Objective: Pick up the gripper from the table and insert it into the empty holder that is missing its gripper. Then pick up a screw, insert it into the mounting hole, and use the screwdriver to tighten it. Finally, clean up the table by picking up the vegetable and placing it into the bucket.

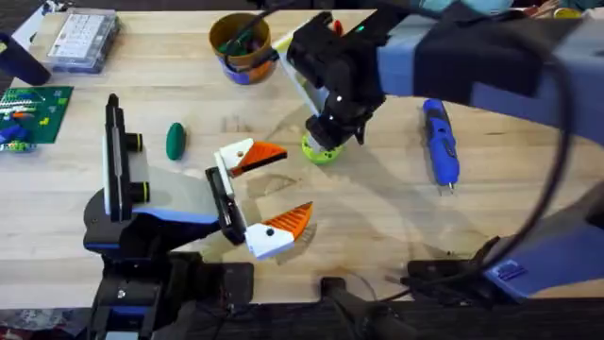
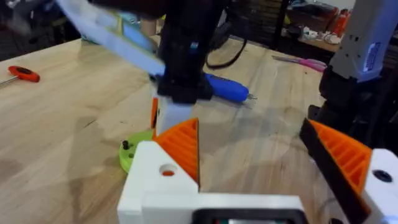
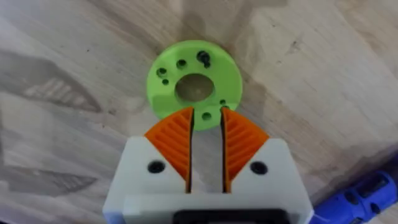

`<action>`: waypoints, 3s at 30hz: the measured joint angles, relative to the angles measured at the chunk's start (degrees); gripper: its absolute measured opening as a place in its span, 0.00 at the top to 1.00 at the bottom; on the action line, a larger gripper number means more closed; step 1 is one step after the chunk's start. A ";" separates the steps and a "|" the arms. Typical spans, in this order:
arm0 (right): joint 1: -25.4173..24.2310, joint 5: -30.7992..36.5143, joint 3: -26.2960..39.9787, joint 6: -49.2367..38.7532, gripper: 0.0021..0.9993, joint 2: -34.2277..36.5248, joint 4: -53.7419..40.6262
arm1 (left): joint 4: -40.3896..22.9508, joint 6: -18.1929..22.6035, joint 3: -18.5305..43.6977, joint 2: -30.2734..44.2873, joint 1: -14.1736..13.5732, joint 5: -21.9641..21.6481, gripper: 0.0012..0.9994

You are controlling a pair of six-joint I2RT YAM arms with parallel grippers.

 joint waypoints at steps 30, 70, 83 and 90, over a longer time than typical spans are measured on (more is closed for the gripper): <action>0.00 -0.44 -8.87 3.23 0.74 -18.23 7.32 | 0.00 -0.02 0.00 0.01 0.00 0.01 0.01; -0.90 -5.53 -10.14 -0.70 0.74 -4.81 19.78 | 0.00 -0.02 0.00 -0.01 0.00 0.00 0.01; -1.81 -4.31 -10.14 -0.70 0.74 -4.81 22.43 | 0.00 0.00 0.00 0.00 0.00 0.00 0.01; -1.81 -4.13 -10.14 -0.70 0.74 -4.45 24.35 | 0.00 0.00 0.00 0.01 0.00 0.00 0.01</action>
